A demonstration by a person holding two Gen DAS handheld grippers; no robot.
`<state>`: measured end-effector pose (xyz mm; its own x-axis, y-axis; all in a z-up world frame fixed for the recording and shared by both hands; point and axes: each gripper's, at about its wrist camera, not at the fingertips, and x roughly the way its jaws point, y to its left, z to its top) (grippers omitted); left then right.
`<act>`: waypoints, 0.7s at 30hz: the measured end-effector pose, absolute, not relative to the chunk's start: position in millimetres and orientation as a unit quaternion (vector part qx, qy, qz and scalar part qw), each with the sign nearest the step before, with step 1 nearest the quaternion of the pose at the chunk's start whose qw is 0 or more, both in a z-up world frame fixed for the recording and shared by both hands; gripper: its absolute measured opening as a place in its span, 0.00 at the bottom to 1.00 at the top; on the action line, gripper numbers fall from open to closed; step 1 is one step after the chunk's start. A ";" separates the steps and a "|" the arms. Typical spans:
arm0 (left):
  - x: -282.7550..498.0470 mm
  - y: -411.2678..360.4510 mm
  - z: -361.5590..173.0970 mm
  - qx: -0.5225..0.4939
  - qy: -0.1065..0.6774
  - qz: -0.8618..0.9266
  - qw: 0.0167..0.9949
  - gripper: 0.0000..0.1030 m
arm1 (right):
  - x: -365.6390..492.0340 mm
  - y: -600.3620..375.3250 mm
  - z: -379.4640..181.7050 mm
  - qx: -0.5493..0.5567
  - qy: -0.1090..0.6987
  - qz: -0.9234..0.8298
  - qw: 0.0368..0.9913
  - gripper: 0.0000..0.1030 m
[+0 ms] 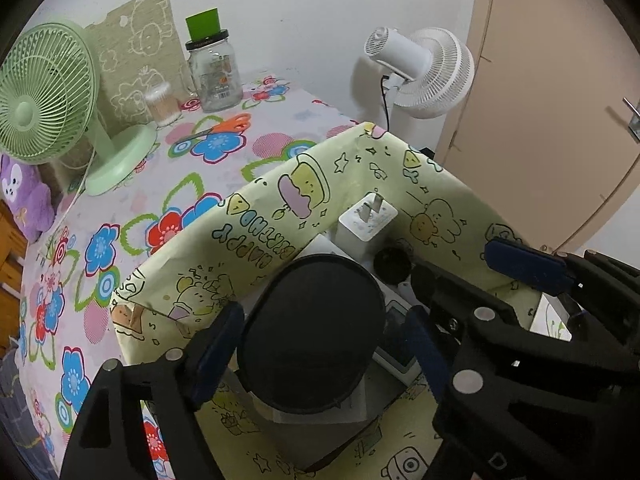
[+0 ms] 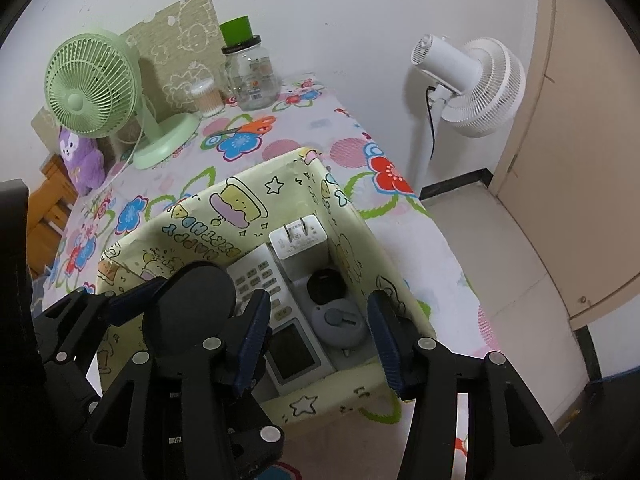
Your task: Organize rigid objects
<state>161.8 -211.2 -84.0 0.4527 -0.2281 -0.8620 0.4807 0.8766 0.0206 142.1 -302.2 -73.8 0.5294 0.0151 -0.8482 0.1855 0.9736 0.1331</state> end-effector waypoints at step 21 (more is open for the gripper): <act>111.4 -176.1 -45.5 0.142 0.418 -0.169 0.881 0.93 | 99.5 -276.5 -40.0 0.093 0.433 -0.036 0.896 0.76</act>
